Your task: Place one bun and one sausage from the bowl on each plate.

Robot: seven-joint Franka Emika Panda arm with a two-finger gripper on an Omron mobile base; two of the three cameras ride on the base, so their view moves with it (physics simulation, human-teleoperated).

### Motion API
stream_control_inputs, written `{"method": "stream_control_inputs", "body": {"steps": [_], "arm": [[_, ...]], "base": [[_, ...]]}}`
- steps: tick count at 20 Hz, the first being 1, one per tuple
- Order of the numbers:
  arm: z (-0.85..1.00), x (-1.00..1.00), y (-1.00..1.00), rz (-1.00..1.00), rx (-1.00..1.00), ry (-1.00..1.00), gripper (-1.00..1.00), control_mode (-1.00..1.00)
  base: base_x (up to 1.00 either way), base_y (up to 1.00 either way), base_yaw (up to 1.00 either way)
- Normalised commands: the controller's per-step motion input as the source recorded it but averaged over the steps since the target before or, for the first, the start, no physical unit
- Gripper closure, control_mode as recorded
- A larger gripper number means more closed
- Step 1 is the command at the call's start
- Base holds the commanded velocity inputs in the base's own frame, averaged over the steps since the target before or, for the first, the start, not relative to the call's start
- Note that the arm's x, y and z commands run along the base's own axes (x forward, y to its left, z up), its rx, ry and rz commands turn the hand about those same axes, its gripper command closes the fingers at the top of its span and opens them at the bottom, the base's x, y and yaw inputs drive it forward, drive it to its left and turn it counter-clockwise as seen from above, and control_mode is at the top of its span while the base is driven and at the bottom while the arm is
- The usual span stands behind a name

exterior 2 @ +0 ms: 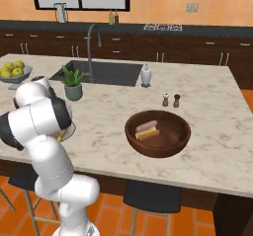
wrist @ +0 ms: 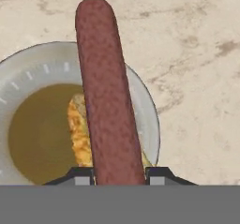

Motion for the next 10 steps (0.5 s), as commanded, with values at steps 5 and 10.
{"method": "stream_control_inputs", "body": {"steps": [5, 10], "arm": [[0.00, 0.09, 0.90, 0.00, 0.05, 0.04, 1.00, -1.00], [-0.16, 0.14, 0.45, 0.00, 0.00, 0.01, 1.00, -1.00]], "base": [[0.00, 0.00, 0.00], [0.00, 0.00, 0.00]]}}
